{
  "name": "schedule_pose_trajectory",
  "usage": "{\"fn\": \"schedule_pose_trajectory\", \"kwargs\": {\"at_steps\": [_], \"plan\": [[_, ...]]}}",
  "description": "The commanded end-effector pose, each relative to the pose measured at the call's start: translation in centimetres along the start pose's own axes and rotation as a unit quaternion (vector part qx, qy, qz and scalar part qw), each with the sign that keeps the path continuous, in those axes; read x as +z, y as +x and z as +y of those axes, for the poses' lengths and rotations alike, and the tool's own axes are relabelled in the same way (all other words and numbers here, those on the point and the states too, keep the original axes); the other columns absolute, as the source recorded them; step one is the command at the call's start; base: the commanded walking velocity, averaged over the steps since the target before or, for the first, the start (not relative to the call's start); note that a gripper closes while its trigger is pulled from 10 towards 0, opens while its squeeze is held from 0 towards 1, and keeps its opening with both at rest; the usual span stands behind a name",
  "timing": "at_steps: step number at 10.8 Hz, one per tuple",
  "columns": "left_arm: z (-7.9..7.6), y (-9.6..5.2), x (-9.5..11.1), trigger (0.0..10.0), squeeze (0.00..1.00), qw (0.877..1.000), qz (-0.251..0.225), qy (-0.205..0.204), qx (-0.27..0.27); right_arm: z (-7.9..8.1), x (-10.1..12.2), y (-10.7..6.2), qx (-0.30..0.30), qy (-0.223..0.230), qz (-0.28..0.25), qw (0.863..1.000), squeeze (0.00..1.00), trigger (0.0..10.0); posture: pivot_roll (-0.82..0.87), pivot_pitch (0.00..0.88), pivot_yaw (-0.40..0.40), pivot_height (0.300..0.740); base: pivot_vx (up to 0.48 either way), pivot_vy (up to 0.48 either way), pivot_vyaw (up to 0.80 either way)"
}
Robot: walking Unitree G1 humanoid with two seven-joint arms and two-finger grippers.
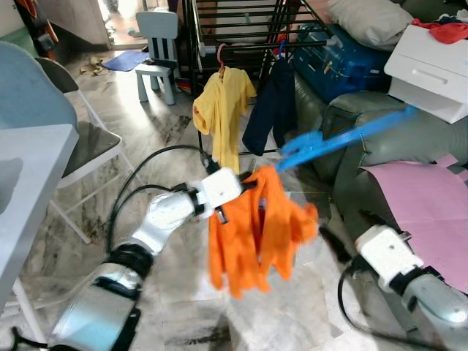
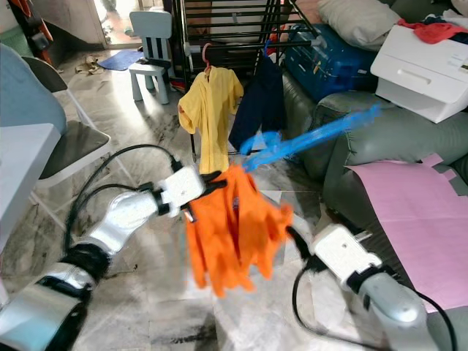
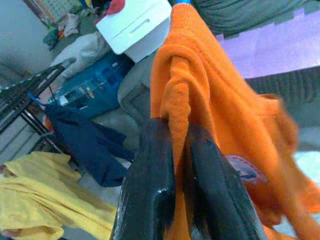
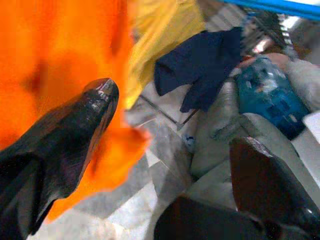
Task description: Hang hanger
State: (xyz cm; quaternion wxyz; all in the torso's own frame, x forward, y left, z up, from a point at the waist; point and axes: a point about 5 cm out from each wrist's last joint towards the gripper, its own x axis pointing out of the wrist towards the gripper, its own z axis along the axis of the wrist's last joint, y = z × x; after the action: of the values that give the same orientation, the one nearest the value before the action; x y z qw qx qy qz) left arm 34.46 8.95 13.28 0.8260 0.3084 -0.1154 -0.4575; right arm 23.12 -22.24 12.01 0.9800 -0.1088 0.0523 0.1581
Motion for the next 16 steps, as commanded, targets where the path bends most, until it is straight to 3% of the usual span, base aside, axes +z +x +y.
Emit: {"fn": "schedule_pose_trajectory", "kwargs": {"at_steps": [1, 3, 4, 5, 6, 7, 8, 10, 12, 13, 16], "plan": [[0.3, 0.2, 1.0, 0.0, 0.0, 0.999, -0.027, 0.024, -0.005, -0.7, 0.6, 0.1, -0.021, 0.016, -0.019, 0.999, 1.0, 10.0, -0.01, 0.0, -0.017, 0.74, 0.0, 0.0, 0.0], [0.2, 0.6, 2.4, 0.0, 0.0, 0.996, -0.079, 0.039, -0.006, -1.3, 1.0, 0.5, -0.047, 0.061, -0.045, 0.996, 1.0, 10.0, -0.01, 0.0, -0.018, 0.74, 0.0, 0.0, 0.0], [0.1, 0.9, 3.3, 0.0, 0.0, 0.993, -0.111, 0.043, -0.006, -0.6, 0.8, 1.0, -0.032, 0.072, -0.045, 0.996, 1.0, 10.0, -0.01, 0.0, -0.018, 0.74, 0.0, 0.0, 0.0], [0.1, 1.1, 3.9, 0.0, 0.0, 0.99, -0.13, 0.044, -0.006, 0.0, 0.8, 1.4, -0.02, 0.079, -0.045, 0.996, 0.85, 10.0, -0.01, 0.0, -0.017, 0.74, 0.0, 0.0, 0.0], [-0.2, 1.3, 5.0, 0.0, 0.0, 0.985, -0.164, 0.044, -0.01, 1.0, 0.8, 2.3, 0.0, 0.092, -0.048, 0.995, 0.63, 10.0, -0.01, 0.0, -0.017, 0.74, 0.0, 0.0, 0.0], [-0.2, 1.4, 5.7, 0.0, 0.0, 0.982, -0.184, 0.042, -0.008, 1.4, 0.7, 2.8, 0.007, 0.099, -0.047, 0.994, 0.55, 10.0, -0.01, 0.0, -0.016, 0.74, 0.0, 0.0, 0.0], [-0.3, 1.6, 6.4, 0.0, 0.0, 0.978, -0.203, 0.039, -0.009, 1.9, 0.9, 3.5, 0.021, 0.108, -0.051, 0.993, 0.36, 10.0, -0.01, 0.0, -0.017, 0.74, 0.0, 0.0, 0.0], [-0.4, 2.0, 7.8, 0.0, 0.0, 0.971, -0.235, 0.033, -0.008, 2.5, 0.8, 4.2, 0.034, 0.11, -0.049, 0.992, 0.25, 10.0, -0.01, 0.0, -0.019, 0.74, 0.0, 0.0, 0.0], [-0.2, 2.1, 9.2, 0.0, 0.0, 0.964, -0.264, 0.025, -0.007, 2.9, 0.1, 4.9, 0.037, 0.122, -0.027, 0.991, 0.22, 10.0, -0.01, 0.0, -0.023, 0.74, 0.0, 0.0, 0.0], [0.0, 2.2, 9.8, 0.0, 0.0, 0.961, -0.277, 0.02, -0.001, 3.3, -0.6, 5.1, 0.039, 0.135, -0.01, 0.99, 0.07, 10.0, 0.0, 0.0, -0.028, 0.74, 0.0, 0.0, 0.0], [1.0, 2.0, 10.8, 0.0, 0.0, 0.957, -0.29, 0.004, 0.02, 2.9, -4.4, 4.6, -0.023, 0.19, 0.091, 0.977, 0.0, 10.0, 0.0, 0.0, -0.034, 0.74, 0.0, 0.0, 0.0]]}}
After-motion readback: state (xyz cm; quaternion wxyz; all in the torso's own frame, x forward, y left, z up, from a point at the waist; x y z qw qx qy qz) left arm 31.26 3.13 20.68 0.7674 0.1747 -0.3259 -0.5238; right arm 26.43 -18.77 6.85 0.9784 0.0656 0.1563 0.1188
